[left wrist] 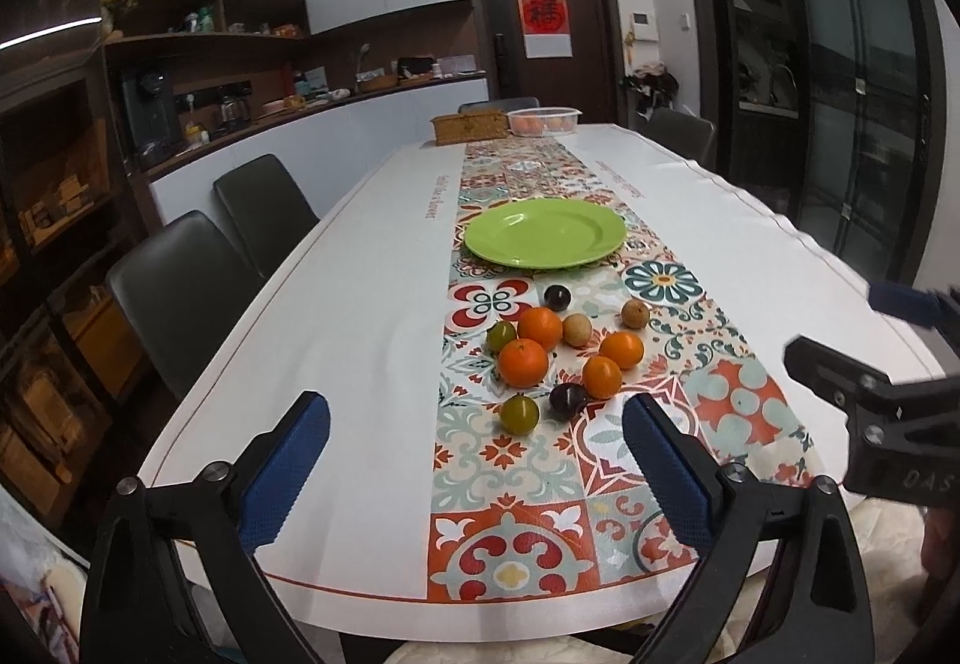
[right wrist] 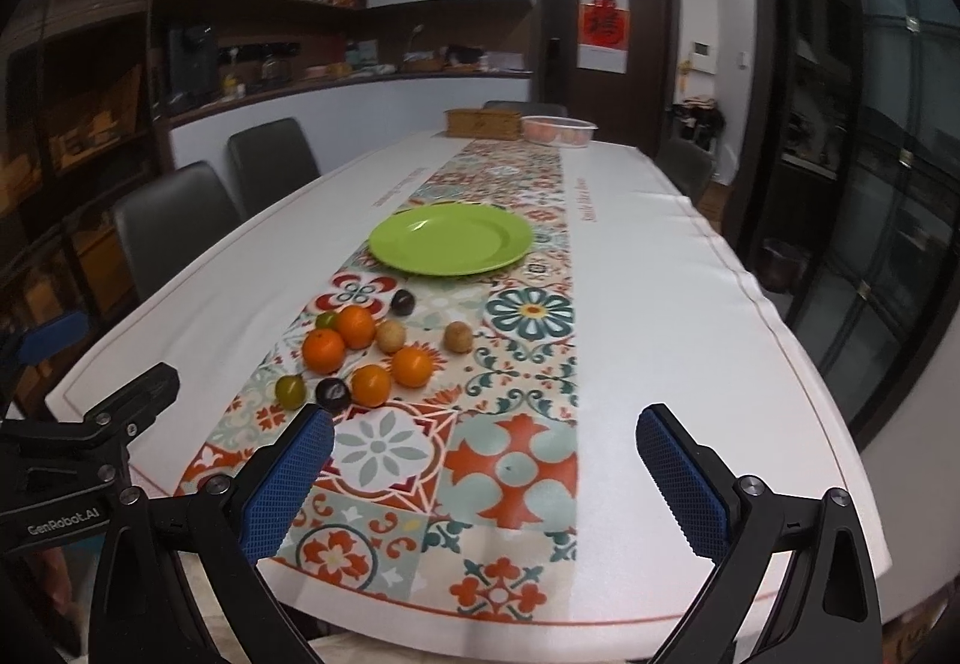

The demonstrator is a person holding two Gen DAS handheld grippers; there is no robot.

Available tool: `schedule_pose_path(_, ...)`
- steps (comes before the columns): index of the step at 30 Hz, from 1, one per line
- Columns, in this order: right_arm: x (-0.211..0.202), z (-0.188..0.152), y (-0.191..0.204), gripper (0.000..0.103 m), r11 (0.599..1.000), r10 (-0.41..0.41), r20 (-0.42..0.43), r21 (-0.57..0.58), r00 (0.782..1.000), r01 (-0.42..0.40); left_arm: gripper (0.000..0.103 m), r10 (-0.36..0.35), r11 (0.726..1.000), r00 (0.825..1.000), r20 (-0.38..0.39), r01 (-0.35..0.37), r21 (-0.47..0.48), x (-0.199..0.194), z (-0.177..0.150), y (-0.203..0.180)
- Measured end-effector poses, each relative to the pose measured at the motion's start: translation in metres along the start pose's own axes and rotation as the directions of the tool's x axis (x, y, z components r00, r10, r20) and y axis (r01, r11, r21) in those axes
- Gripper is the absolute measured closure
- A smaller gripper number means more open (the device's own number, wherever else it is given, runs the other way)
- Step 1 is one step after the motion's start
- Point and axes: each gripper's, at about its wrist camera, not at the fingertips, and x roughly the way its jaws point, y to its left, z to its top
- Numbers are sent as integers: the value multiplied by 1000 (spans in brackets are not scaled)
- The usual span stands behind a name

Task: Organize fruits
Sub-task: 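Move left tool toward yellow-green tomato while right tool moves toward small orange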

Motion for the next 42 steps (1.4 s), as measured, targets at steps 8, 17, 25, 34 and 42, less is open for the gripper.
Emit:
schedule_pose_path(8,32,1,15,20,996,58,-34,-69,998,-60,18,-33,999,999,-39,34,25,27,-3,1)
schedule_pose_path(17,66,2,29,35,986,102,-90,-124,991,-113,28,-71,995,992,-103,77,58,64,-6,0)
schedule_pose_path(25,95,0,42,48,974,141,-153,-154,978,-164,37,-98,990,982,-159,113,88,89,-11,0)
schedule_pose_path(34,120,-5,52,57,967,175,-212,-144,962,-208,46,-145,980,963,-226,171,102,110,-16,-4)
schedule_pose_path(42,138,-7,54,61,967,183,-268,-122,946,-222,58,-156,976,947,-280,191,102,127,-20,-5)
